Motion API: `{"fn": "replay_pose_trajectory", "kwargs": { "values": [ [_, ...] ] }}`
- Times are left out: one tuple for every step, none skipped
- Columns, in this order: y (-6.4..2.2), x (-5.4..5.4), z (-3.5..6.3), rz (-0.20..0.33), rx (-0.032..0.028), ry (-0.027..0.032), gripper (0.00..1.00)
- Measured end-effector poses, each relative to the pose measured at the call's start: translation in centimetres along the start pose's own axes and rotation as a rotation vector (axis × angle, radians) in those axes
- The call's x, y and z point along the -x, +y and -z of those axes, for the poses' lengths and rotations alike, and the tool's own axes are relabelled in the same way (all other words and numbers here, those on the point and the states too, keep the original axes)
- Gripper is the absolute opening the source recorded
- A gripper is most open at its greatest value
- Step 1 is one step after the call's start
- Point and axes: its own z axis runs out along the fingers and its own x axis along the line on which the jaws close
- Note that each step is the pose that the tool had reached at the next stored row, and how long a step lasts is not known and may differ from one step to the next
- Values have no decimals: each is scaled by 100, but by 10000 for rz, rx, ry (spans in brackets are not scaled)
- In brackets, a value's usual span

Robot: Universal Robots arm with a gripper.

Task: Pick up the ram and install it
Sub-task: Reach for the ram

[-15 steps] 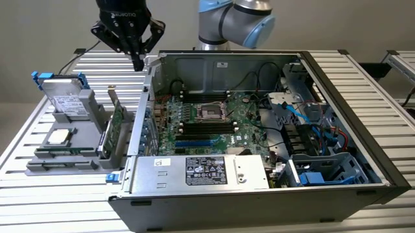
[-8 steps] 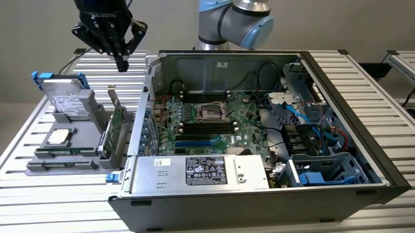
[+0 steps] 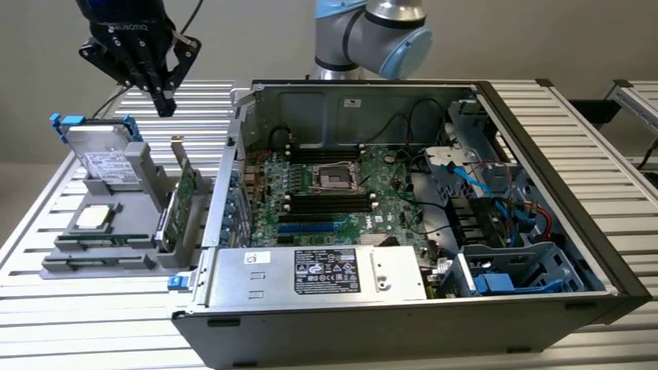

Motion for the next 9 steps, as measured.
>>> {"fn": "replay_pose_trajectory", "kwargs": {
  "values": [
    [-4, -40, -2, 1, -1, 10, 10],
    [-9, -76, -4, 2, -2, 24, 10],
    [-13, -110, -6, 3, -3, 41, 10],
    [-17, -145, -9, 4, -4, 57, 10],
    [-22, -180, -12, 4, -5, 75, 10],
    [-26, -214, -14, 5, -7, 91, 10],
    [-31, -247, -18, 6, -8, 108, 10],
    [-37, -277, -23, 8, -9, 123, 10],
    [-42, -303, -27, 12, -11, 141, 10]
  ]
}}
